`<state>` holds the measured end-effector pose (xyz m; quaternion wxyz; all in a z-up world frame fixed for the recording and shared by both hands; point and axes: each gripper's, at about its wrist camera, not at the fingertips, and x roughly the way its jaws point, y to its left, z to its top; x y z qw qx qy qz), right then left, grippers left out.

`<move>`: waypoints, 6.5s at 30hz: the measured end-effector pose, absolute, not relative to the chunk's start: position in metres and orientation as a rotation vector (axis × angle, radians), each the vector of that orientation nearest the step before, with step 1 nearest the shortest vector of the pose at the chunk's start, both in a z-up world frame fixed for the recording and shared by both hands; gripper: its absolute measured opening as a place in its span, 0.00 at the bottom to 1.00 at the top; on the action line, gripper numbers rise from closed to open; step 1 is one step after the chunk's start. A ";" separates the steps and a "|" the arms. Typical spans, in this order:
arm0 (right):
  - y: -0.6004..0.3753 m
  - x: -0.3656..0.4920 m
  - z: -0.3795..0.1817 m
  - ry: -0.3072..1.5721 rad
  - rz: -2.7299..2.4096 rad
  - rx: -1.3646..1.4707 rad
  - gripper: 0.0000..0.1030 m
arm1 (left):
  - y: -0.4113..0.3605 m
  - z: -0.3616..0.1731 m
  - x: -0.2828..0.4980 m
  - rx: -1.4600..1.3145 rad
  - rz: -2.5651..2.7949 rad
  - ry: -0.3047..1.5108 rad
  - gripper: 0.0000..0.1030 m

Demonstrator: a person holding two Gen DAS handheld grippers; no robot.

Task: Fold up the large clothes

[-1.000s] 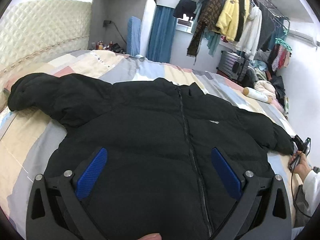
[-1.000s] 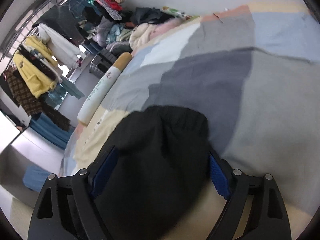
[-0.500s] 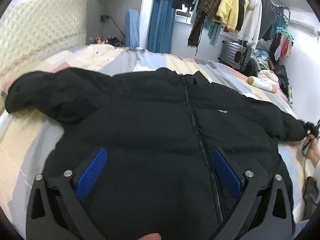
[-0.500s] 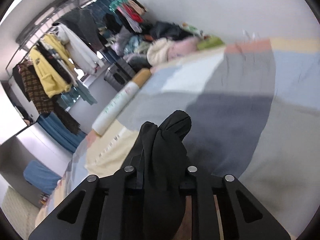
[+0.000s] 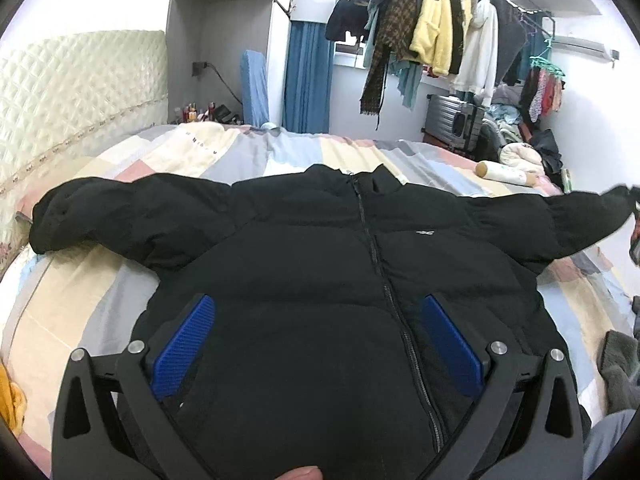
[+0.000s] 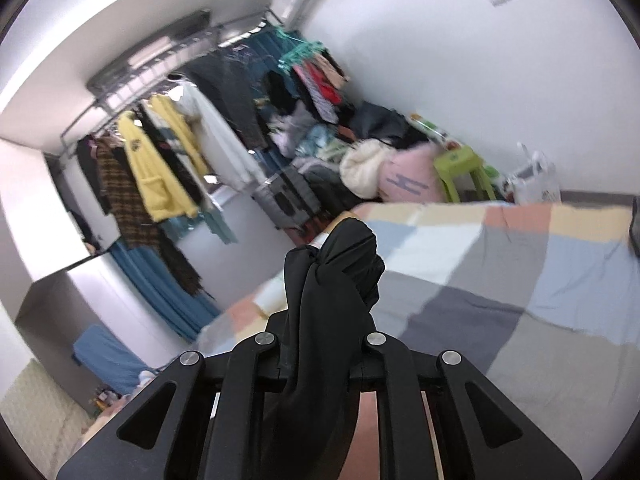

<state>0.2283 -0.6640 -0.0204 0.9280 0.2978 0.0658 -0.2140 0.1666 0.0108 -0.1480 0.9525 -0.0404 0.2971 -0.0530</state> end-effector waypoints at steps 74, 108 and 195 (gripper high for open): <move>0.020 0.384 -0.120 0.602 0.560 0.043 0.61 | 0.141 -0.162 0.145 -0.211 0.026 0.609 1.00; -0.283 0.301 -0.129 0.539 0.119 0.126 0.69 | 0.031 -0.157 0.157 -0.162 -0.081 0.608 1.00; -0.190 0.069 -0.126 0.473 0.319 0.029 0.79 | 0.064 -0.125 0.118 -0.203 -0.088 0.528 1.00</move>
